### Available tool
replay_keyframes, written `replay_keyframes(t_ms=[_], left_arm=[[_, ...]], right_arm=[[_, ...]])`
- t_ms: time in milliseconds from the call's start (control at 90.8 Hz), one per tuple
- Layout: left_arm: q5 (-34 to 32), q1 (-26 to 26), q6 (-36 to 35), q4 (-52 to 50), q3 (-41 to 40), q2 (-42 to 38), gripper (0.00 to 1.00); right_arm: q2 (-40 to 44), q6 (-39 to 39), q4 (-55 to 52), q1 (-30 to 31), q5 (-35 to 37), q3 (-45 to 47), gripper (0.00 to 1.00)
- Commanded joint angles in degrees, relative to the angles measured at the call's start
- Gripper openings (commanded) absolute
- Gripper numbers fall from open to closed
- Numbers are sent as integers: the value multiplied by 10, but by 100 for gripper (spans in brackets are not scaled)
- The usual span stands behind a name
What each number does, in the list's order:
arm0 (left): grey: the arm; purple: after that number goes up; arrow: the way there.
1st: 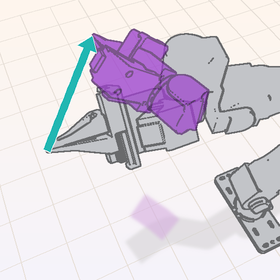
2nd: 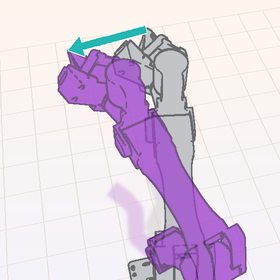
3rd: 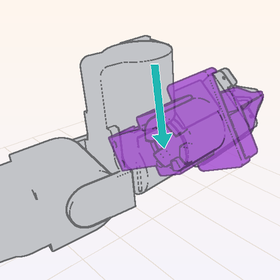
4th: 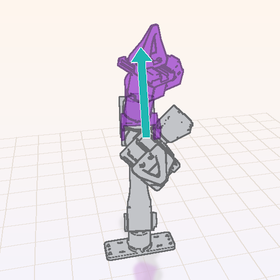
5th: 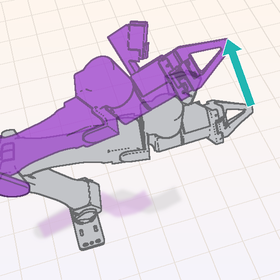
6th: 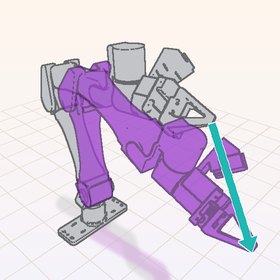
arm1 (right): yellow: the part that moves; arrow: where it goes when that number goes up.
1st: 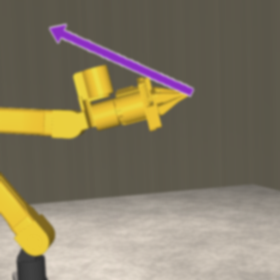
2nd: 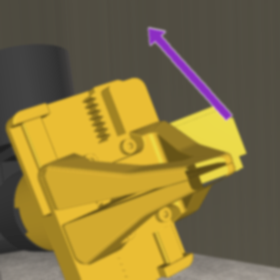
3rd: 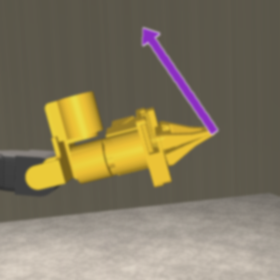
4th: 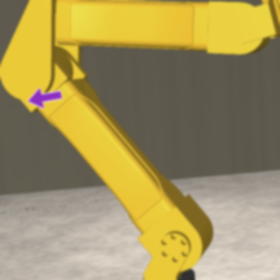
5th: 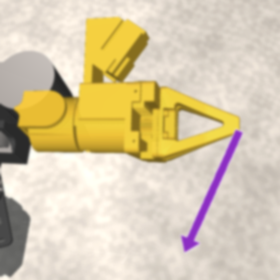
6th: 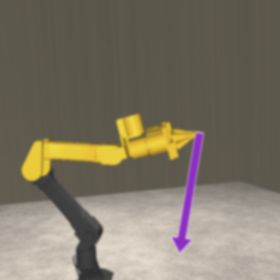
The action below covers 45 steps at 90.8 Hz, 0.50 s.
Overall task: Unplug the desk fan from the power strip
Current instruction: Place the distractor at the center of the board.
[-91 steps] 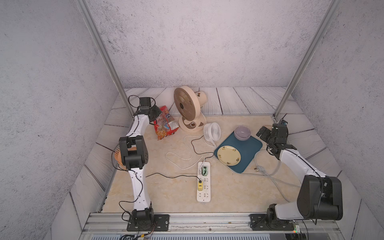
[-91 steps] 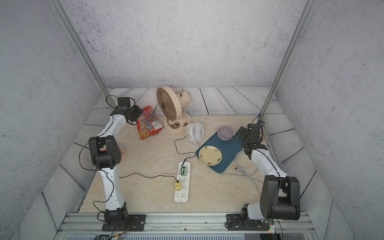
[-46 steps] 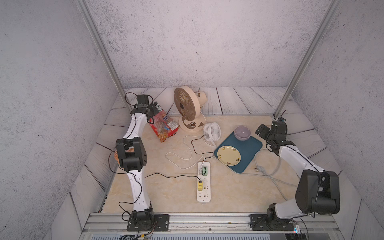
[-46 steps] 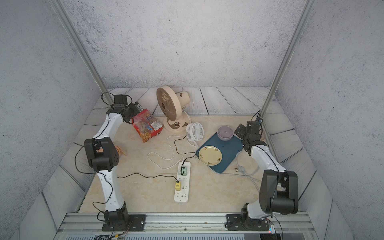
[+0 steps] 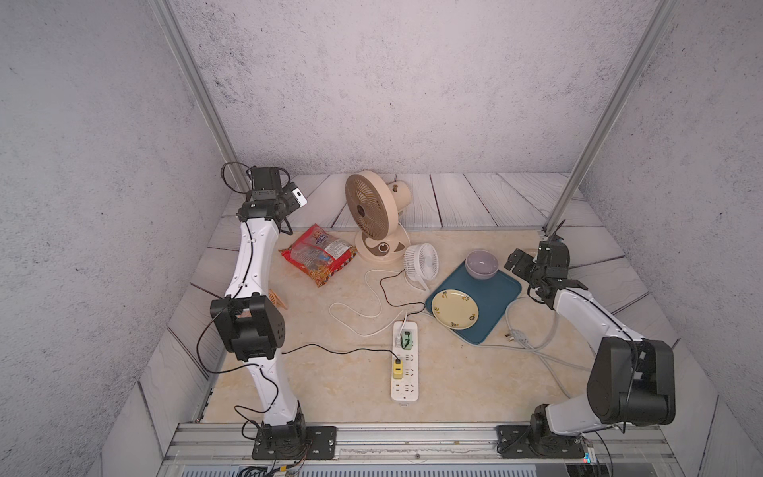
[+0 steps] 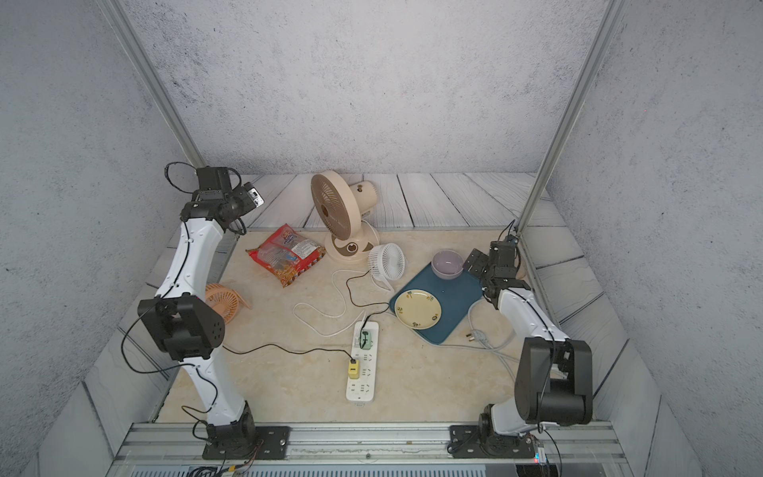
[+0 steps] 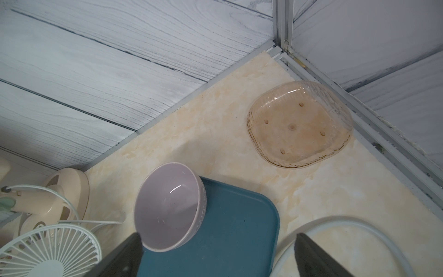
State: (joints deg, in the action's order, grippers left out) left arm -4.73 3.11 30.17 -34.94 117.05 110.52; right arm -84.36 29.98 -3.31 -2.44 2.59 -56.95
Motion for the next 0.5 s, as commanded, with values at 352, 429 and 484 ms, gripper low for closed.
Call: replay_keyframes(t_ms=[352,429,484], left_arm=[[43,-39,80,6,-349,-322,99],[27,-39,95,-35,-408,-385,99],[4,-38,115,-71,-452,-429,100]], right_arm=[[31,21,-26,14,-56,-5,99],[30,25,-34,34,-59,-6,99],[31,25,-32,51,-61,-2,99]])
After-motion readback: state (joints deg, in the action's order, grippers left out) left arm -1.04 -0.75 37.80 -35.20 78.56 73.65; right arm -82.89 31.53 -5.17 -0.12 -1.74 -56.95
